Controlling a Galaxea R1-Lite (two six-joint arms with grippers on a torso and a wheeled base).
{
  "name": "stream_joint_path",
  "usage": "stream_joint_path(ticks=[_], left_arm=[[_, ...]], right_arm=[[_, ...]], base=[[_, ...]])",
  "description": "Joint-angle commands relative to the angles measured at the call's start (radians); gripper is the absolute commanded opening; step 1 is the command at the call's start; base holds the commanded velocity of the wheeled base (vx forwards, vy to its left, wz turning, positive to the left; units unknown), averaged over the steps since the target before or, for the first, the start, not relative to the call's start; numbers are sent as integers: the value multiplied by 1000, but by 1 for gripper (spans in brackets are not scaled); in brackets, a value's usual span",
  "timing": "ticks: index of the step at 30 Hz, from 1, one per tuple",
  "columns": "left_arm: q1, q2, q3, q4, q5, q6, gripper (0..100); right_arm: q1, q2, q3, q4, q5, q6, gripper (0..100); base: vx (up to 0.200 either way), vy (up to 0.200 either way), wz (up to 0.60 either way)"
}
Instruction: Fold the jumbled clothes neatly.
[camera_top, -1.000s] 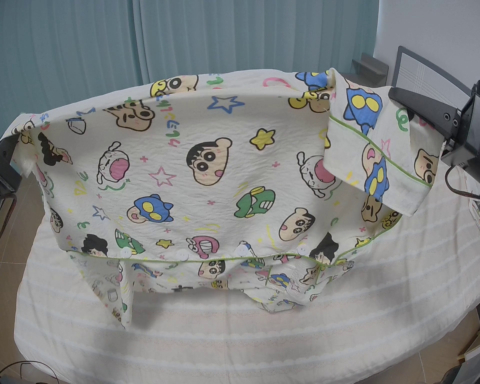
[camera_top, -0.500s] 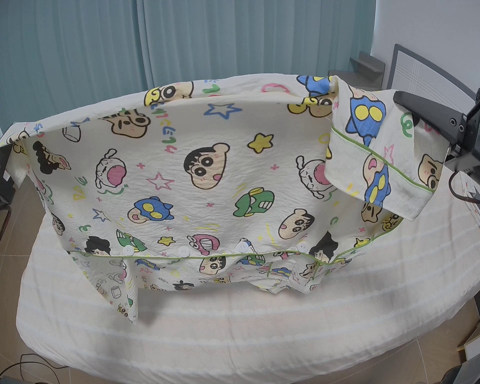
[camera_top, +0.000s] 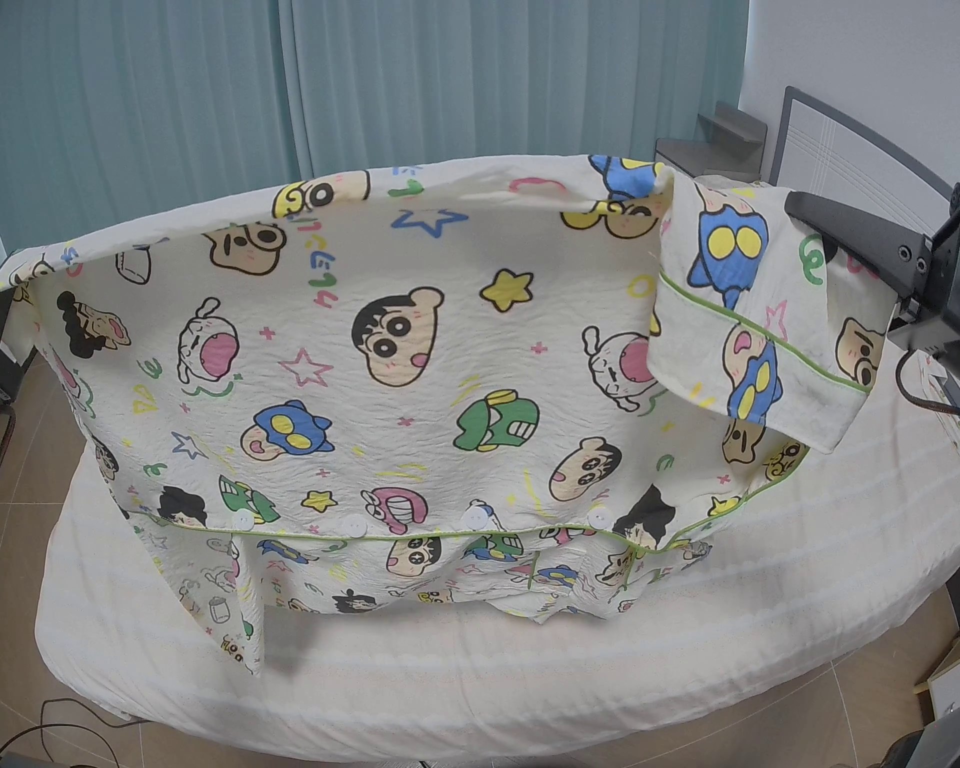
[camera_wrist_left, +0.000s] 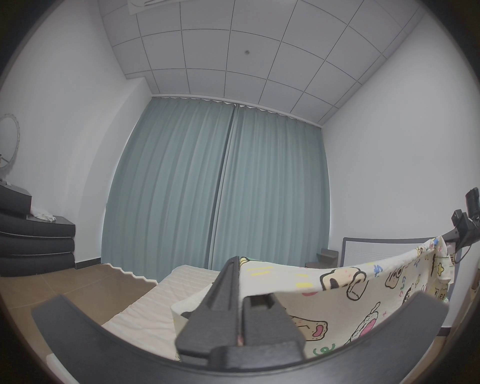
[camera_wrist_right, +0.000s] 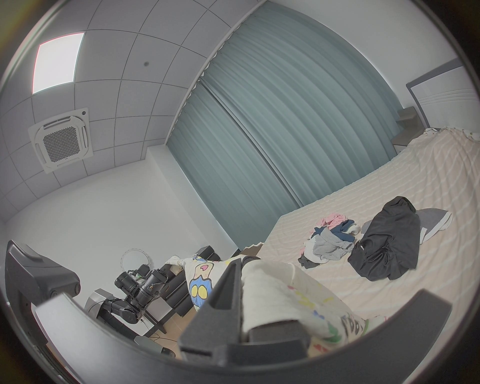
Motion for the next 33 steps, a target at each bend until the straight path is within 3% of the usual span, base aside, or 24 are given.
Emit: stream_joint_path(ticks=[1,18,33], left_arm=[[0,4,0,0,2,-1,0],[2,9,1,3,-1,3,0],[2,9,21,11,-2,3,0]], right_arm=[[1,3,0,-1,0,0,0],[7,19,-1,-1,8,0,0],[8,29,0,-2,8,0,0]], base=[[-200,200,0],[-200,200,0],[0,0,0]])
